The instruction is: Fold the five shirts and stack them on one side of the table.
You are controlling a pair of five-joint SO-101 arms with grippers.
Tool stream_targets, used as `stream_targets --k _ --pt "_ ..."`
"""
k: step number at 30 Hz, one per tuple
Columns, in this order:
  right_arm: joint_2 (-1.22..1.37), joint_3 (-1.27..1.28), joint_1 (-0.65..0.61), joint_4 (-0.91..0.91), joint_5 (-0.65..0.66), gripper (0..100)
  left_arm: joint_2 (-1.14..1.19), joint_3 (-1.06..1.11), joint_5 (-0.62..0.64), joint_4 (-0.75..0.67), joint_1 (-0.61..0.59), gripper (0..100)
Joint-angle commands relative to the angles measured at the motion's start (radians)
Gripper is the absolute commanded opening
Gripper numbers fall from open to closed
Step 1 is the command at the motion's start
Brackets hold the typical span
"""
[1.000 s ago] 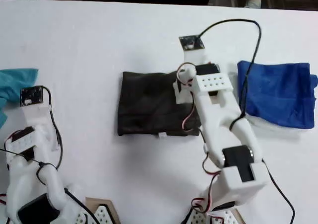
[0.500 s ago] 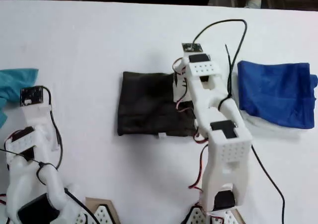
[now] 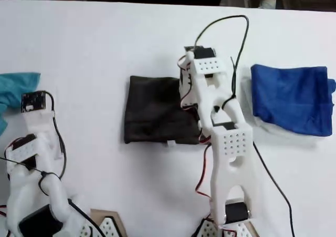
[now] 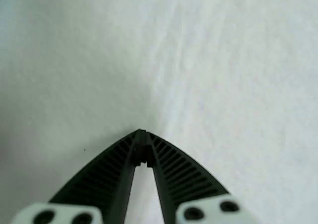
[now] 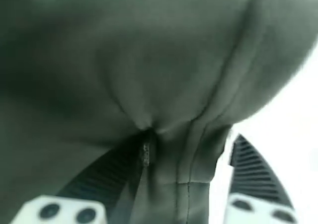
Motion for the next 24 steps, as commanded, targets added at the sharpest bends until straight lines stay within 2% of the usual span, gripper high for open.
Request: stream_targets --k 1,6,11,18,24 --pt "0.044 -0.008 -0.039 0.013 0.057 16.6 -0.029 -0.015 0.008 -0.017 -0.002 3" --pt "0.047 -0.015 -0.041 0.013 0.083 15.5 -0.029 -0.015 0.008 -0.017 -0.002 3" --pt "0.050 -0.015 -0.047 0.012 0.126 1.8 -0.029 -0.015 0.008 -0.017 -0.002 3" --pt "0.012 -0.034 0.010 0.012 0.129 2.3 -0.029 -0.015 0.008 -0.017 -0.002 3" --pt "-0.179 -0.041 0.051 0.016 0.310 2.3 -0.029 -0.015 0.008 -0.017 -0.002 3"
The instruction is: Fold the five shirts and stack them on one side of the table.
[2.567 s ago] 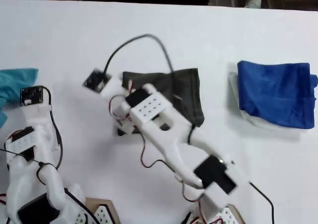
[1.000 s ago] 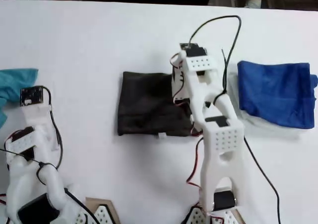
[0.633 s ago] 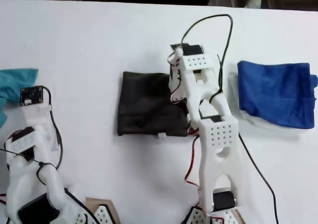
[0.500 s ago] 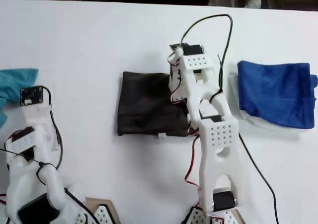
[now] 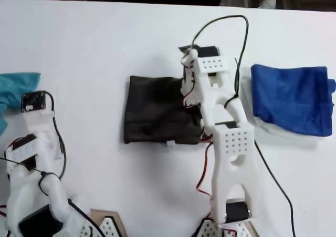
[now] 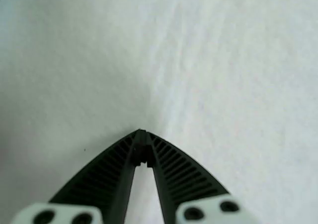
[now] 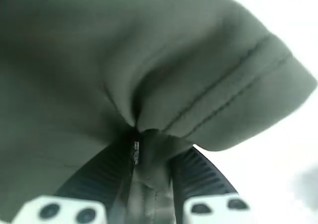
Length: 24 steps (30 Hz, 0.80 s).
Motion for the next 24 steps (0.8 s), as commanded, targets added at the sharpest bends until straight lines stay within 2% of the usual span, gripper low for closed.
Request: stream_targets --k 1,7,13,21,24 --pt "-0.170 -0.014 0.035 0.010 0.084 2.3 -0.029 -0.015 0.008 -0.017 -0.002 3" --pt "-0.410 0.015 0.047 0.012 0.204 2.2 -0.029 -0.015 0.008 -0.018 -0.002 3" --pt "-0.641 0.106 0.048 0.012 0.264 2.2 -0.029 -0.015 0.008 -0.018 -0.002 3" --pt "-0.888 0.183 0.050 0.012 0.270 2.2 -0.029 -0.015 0.008 -0.018 0.000 3" --pt "-0.960 0.176 0.085 0.010 0.316 2.2 -0.029 -0.015 0.008 -0.018 0.000 3"
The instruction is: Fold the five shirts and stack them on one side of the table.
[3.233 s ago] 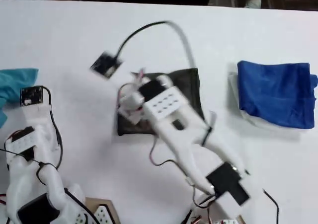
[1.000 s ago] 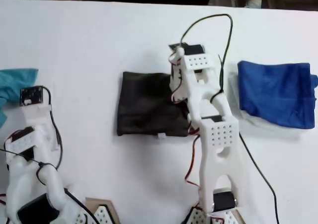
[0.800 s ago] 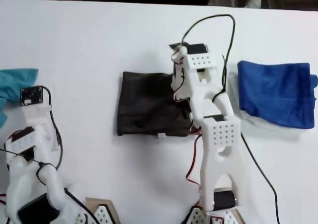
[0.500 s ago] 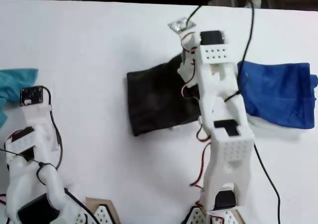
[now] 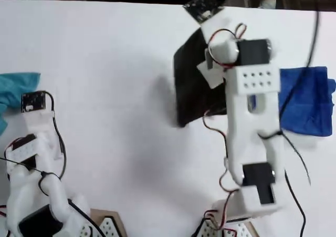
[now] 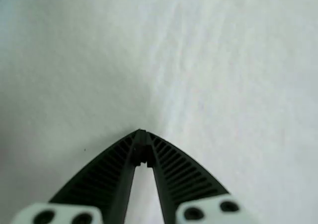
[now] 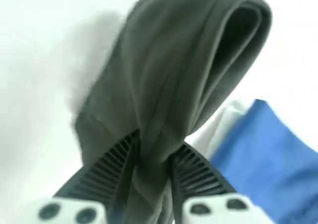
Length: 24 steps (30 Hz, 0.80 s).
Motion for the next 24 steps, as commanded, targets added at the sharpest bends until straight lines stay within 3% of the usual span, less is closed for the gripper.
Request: stream_targets --k 1,11,24 --pt "-0.134 -0.011 0.061 0.002 0.048 2.2 -0.029 -0.015 0.008 -0.018 0.000 3" --pt "-0.154 -0.012 0.344 -0.047 0.196 2.2 -0.029 -0.013 0.005 -0.018 0.018 3" --pt "-0.162 -0.032 0.456 -0.120 0.230 2.2 -0.028 -0.013 0.005 -0.018 0.018 3"
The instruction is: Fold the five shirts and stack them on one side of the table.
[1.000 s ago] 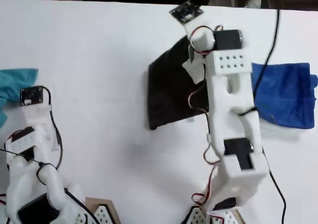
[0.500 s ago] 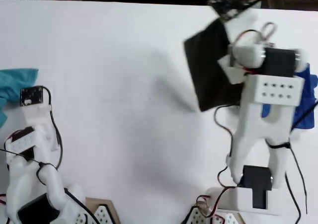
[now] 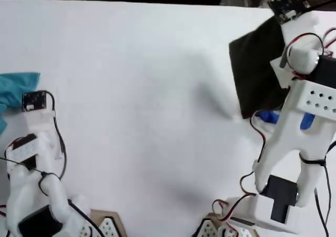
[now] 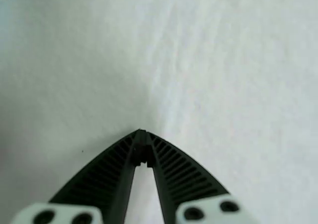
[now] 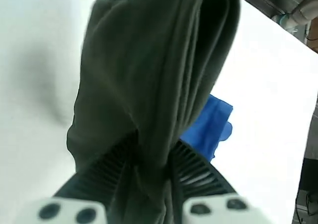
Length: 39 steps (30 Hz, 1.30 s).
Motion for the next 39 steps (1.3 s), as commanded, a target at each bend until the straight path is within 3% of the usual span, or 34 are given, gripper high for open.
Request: stream_targets --k 1,11,21,39 --pt "-0.061 -0.052 0.024 -0.022 0.008 2.2 -0.028 -0.013 0.005 -0.018 0.008 3" --pt "-0.051 -0.135 0.047 -0.033 0.017 2.2 -0.028 -0.013 0.005 -0.018 0.008 3" --pt "-0.051 0.005 0.130 -0.122 0.023 2.2 -0.029 -0.005 0.005 -0.031 0.008 3" --pt "-0.005 0.387 0.196 -0.493 0.103 2.2 -0.029 -0.004 0.005 -0.031 0.008 3"
